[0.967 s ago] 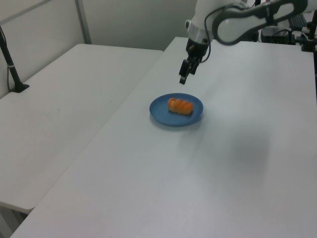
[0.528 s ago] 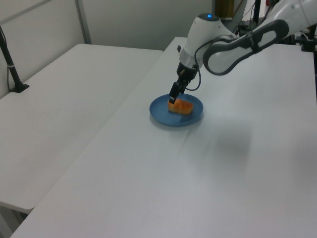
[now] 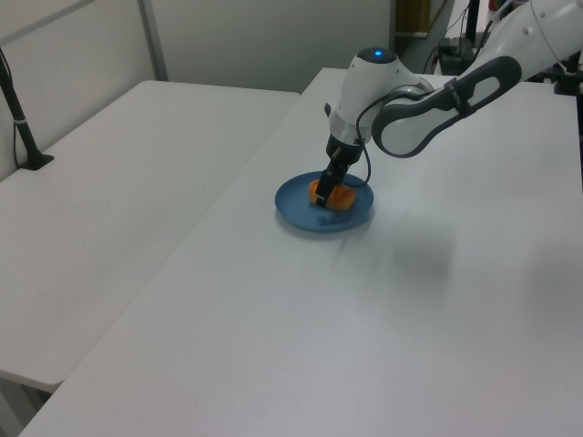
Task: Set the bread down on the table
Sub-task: 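Close the gripper on the bread roll, then lift the bread roll up off the blue plate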
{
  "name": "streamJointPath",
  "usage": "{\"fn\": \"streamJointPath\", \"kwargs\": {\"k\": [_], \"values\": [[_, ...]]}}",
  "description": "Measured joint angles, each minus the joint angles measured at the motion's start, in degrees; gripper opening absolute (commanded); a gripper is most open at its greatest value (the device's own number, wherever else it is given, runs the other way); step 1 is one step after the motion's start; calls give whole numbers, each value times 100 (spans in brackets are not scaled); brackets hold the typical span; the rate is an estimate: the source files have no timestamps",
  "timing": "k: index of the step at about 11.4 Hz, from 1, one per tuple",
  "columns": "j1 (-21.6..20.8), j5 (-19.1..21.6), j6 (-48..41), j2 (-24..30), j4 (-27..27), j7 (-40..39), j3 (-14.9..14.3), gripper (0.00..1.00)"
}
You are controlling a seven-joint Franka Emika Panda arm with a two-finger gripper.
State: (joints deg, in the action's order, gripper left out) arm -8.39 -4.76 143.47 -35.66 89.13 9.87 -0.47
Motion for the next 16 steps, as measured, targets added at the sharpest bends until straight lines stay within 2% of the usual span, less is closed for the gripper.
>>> {"fn": "streamJointPath", "kwargs": {"k": [1, 2, 4, 11, 16], "values": [[0, 0, 0, -3, -1, 0, 0, 49], [0, 0, 0, -3, -3, 0, 0, 37], [0, 0, 0, -2, -14, 5, 0, 20], [-4, 0, -39, 129, -146, 12, 0, 19], [-5, 0, -950, 1048, -210, 12, 0, 19]]}}
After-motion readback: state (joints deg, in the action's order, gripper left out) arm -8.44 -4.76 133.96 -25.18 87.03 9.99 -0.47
